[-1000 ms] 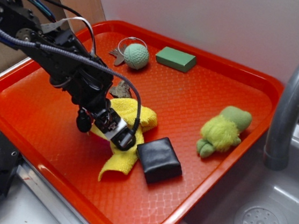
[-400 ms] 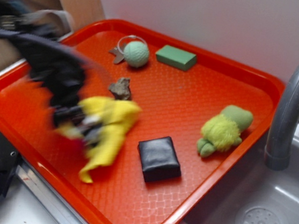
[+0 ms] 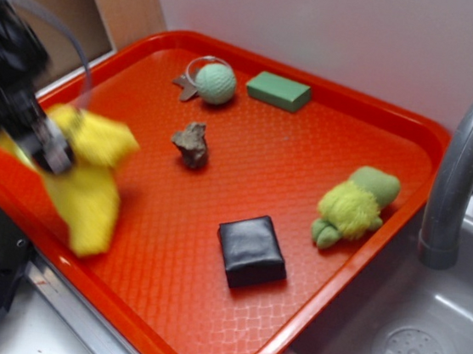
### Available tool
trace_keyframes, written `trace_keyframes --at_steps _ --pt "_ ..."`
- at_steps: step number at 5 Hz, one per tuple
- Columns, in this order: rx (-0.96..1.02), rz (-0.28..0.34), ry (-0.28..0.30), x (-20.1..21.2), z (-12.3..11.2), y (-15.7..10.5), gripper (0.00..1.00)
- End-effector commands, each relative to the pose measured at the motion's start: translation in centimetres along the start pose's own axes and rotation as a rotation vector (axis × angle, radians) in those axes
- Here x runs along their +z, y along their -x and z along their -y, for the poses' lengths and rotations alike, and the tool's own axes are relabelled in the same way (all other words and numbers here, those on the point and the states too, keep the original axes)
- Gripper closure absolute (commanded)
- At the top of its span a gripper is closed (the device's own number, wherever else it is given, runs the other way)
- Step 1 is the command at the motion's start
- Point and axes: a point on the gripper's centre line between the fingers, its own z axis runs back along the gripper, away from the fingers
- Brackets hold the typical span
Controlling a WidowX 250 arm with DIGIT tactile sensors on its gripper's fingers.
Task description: Grab the yellow cloth.
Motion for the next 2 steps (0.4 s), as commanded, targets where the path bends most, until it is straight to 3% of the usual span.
trace_keyframes --at_steps 1,2 --pt "0.183 0.012 -0.059 5.1 0.0 -5.8 1.0" --pt "0.16 0.029 -0.104 3.5 0.5 -6.0 1.0"
